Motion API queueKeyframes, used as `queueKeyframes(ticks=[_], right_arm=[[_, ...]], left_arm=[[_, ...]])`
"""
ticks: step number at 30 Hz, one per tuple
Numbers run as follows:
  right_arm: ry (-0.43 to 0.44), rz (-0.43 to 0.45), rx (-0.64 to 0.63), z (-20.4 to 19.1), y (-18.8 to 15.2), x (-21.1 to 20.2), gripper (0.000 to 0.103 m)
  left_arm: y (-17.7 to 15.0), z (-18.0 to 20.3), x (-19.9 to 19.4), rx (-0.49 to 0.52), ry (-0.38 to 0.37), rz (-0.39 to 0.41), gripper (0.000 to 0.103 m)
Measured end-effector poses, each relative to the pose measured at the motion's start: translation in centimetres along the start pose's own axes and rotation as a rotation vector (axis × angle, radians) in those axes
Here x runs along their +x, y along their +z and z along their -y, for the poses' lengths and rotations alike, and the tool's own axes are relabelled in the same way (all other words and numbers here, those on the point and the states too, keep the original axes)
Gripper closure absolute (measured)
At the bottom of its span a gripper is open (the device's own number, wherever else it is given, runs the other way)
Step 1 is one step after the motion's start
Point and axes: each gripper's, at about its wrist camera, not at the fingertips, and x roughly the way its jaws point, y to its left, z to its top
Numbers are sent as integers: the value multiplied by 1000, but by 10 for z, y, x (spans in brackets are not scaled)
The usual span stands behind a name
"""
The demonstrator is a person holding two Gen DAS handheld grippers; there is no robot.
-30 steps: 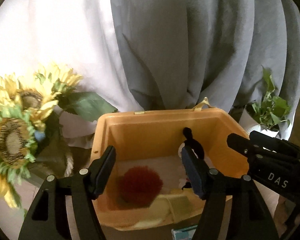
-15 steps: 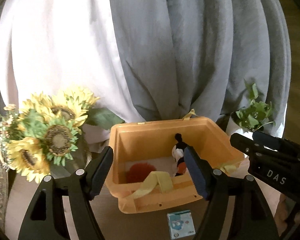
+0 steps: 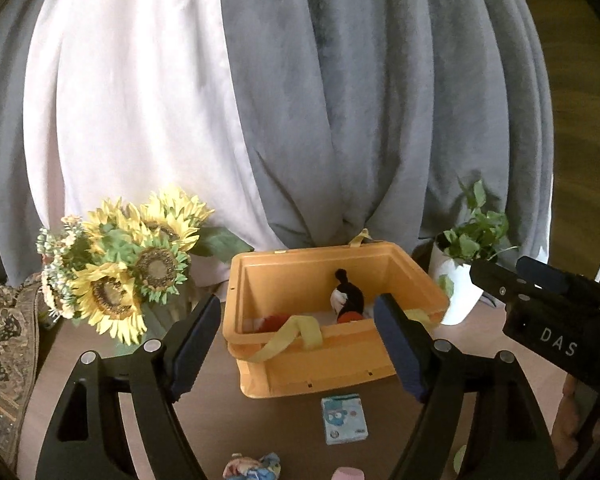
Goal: Organize soft objects
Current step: 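Move both tools back from the crate toward the sponge and green plush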
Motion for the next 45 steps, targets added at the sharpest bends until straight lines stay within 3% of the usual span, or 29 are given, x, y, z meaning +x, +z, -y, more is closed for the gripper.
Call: queueKeyframes(ticks=[22, 45], right_arm=[[-62, 59, 29, 16, -48, -86, 30], [-82, -59, 84, 38, -119, -83, 30]], left_arm=[[-45, 22, -74, 34, 18, 64, 17], [-111, 39, -57, 42, -19, -97, 17]])
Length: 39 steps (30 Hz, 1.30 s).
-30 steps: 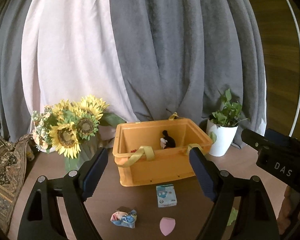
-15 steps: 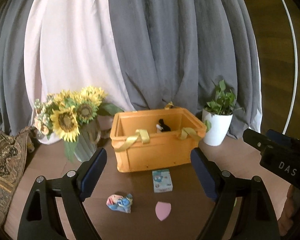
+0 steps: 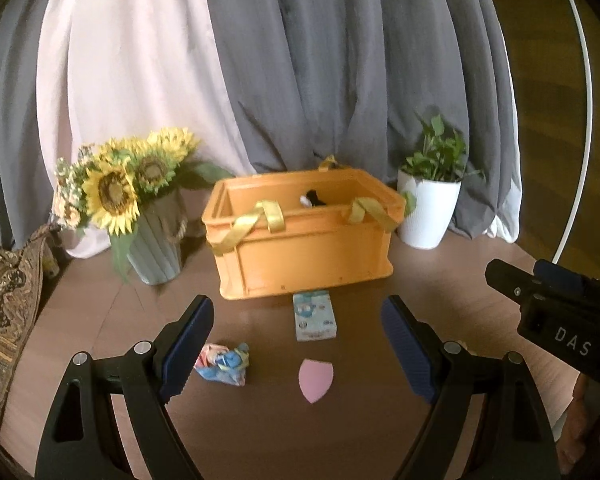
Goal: Organize soft objects
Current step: 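Move both tools back from the crate toward the sponge and green plush, then grasp the green plush with the right tool while the left tool grasps the pink sponge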
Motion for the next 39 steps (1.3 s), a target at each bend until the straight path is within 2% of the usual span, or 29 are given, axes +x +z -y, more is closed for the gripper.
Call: queueKeyframes(ticks=[9, 20, 39], right_arm=[[-34, -66, 12, 8, -26, 16, 30], [-79, -137, 43, 23, -54, 47, 30], [-101, -281, 87, 41, -89, 94, 30]], left_arm=[[-28, 5, 27, 3, -12, -99, 17], [-52, 11, 64, 14, -25, -179, 17], [-69, 22, 110, 26, -38, -247, 17]])
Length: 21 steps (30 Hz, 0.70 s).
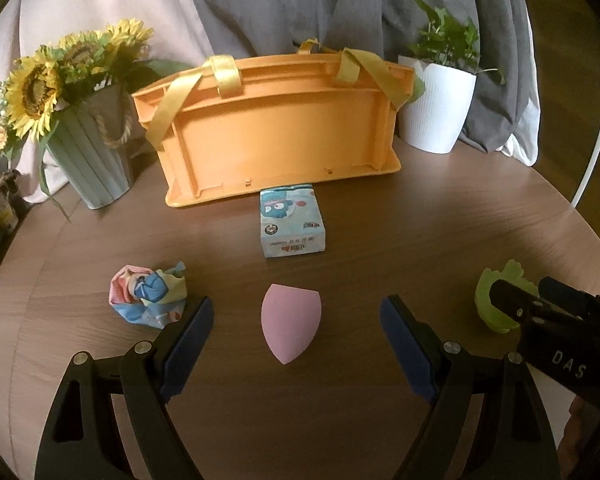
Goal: Organize soft objects
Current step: 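Grasp the green plush with the right tool while the left tool grasps the pink sponge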
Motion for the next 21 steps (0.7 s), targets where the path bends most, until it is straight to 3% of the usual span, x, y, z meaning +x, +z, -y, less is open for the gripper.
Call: queueKeyframes(ticks=[8, 21], right_arm=[[-10, -41, -29, -4, -3, 14, 30], [-42, -66, -47, -8, -4, 27, 30]], left_arm=[[0, -3, 15, -15, -6, -23, 18], [-3, -4, 35, -38, -49, -93, 42]])
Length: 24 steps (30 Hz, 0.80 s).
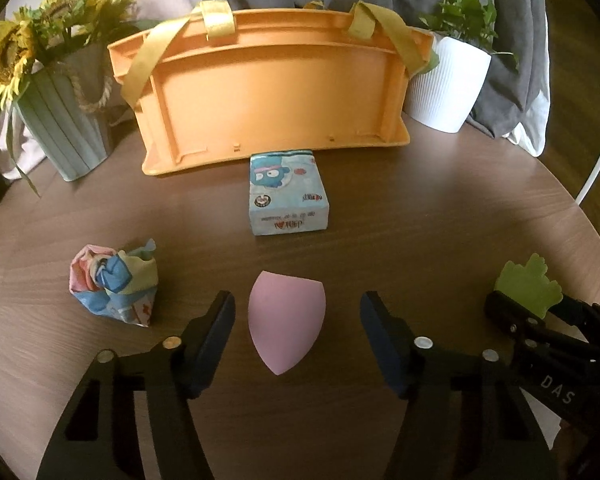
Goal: Organize soft objects
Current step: 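Grasp the green plush with the right tool while the left tool grasps the pink sponge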
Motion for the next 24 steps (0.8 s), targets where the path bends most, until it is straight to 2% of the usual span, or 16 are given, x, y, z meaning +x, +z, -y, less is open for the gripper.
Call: queueKeyframes(ticks=[4, 7, 9, 24], right_arm=[[-12, 0, 0, 0, 0, 2, 31], [-18, 5, -4, 0, 0, 2, 38], [-15, 5, -4, 0, 0, 2, 38], [37, 54, -19, -7, 9, -17, 38]], left_arm=[[-1, 0, 3, 0, -4, -8, 54], [-1, 0, 4, 5, 5, -7, 61], [-2, 0, 3, 9, 12, -1, 66], [8, -4, -26, -3, -44, 46, 66]])
